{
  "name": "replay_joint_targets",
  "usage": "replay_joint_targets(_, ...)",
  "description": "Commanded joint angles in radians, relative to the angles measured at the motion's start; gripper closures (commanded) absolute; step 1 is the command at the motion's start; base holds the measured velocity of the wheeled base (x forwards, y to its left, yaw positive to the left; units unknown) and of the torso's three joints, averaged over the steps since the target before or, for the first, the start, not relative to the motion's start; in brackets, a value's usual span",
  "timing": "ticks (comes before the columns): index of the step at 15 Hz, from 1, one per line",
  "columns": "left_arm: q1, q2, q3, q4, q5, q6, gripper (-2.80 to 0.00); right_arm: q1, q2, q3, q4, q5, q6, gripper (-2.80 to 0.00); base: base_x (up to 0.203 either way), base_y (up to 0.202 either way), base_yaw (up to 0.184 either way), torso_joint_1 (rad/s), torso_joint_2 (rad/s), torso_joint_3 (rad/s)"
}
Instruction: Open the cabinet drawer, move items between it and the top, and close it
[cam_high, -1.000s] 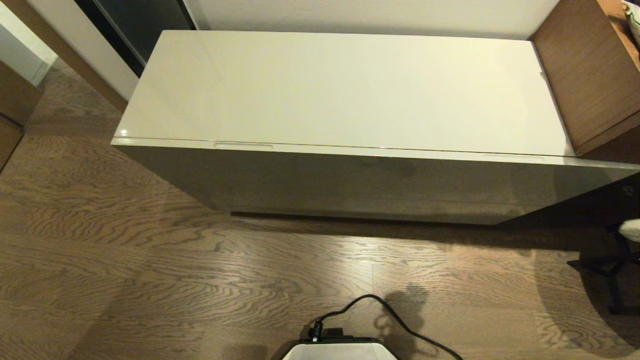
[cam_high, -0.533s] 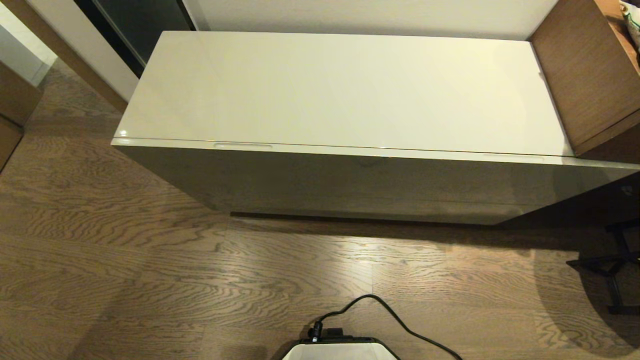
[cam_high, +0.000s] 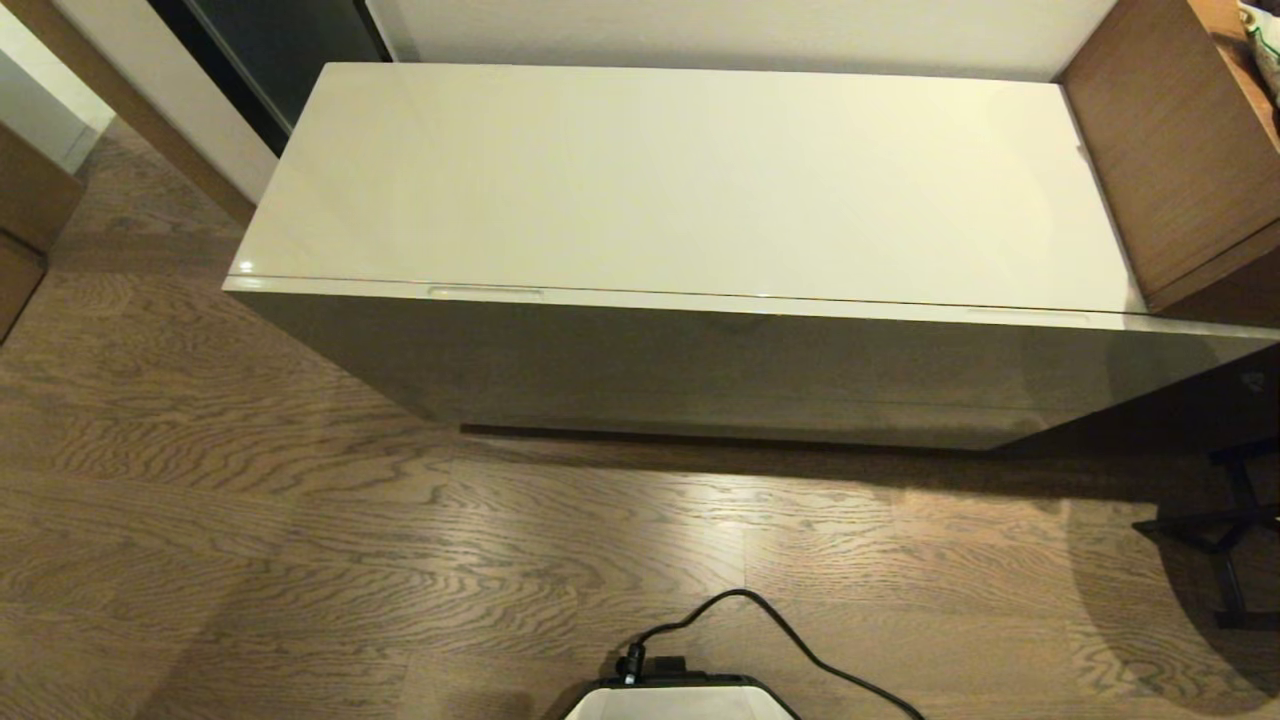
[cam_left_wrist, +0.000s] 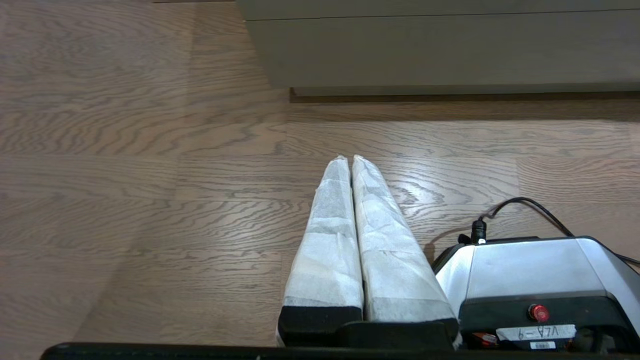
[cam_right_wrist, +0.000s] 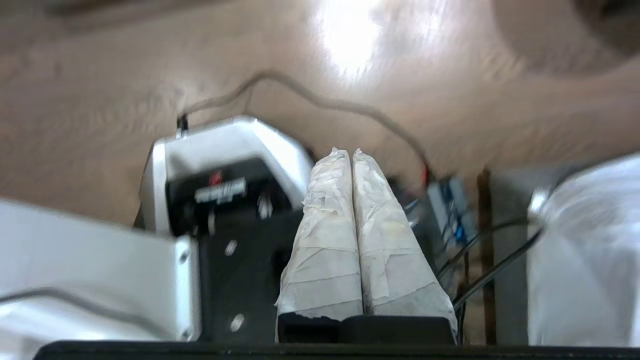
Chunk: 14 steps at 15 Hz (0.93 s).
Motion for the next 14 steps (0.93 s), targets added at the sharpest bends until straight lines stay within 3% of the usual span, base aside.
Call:
replay_joint_targets(1, 0.001, 0.001, 0.000, 0.000, 0.000, 0.001, 0.00, 0.100, -0.025, 0.030, -0.011, -0.052, 0.032, 0.00, 0.000, 0.000, 0.000, 0.000, 0.00, 0.000)
replay_joint_targets(2, 0.001, 0.001, 0.000, 0.000, 0.000, 0.001, 0.00, 0.093, -0.068, 0.069, -0.033, -0.054, 0.028, 0.00, 0.000, 0.000, 0.000, 0.000, 0.00, 0.000)
replay_joint_targets(4, 0.000, 0.001, 0.000, 0.000, 0.000, 0.001, 0.00, 0.076, -0.180, 0.211, -0.227, -0.045, -0.016, 0.00, 0.000, 0.000, 0.000, 0.000, 0.00, 0.000)
replay_joint_targets(8, 0.001, 0.001, 0.000, 0.000, 0.000, 0.001, 0.00, 0.069, -0.247, 0.610, -0.993, -0.048, -0.077, 0.00, 0.000, 0.000, 0.000, 0.000, 0.00, 0.000)
replay_joint_targets(11, 0.000, 0.001, 0.000, 0.000, 0.000, 0.001, 0.00, 0.067, -0.255, 0.958, -1.408, -0.022, -0.109, 0.00, 0.000, 0.000, 0.000, 0.000, 0.00, 0.000)
replay_joint_targets(13, 0.001, 0.001, 0.000, 0.000, 0.000, 0.001, 0.00, 0.067, -0.258, 1.111, -1.537, 0.016, -0.157, 0.00, 0.000, 0.000, 0.000, 0.000, 0.00, 0.000)
replay_joint_targets(14, 0.000, 0.001, 0.000, 0.000, 0.000, 0.001, 0.00, 0.067, -0.259, 1.138, -1.518, 0.024, -0.169, 0.00, 0.000, 0.000, 0.000, 0.000, 0.00, 0.000)
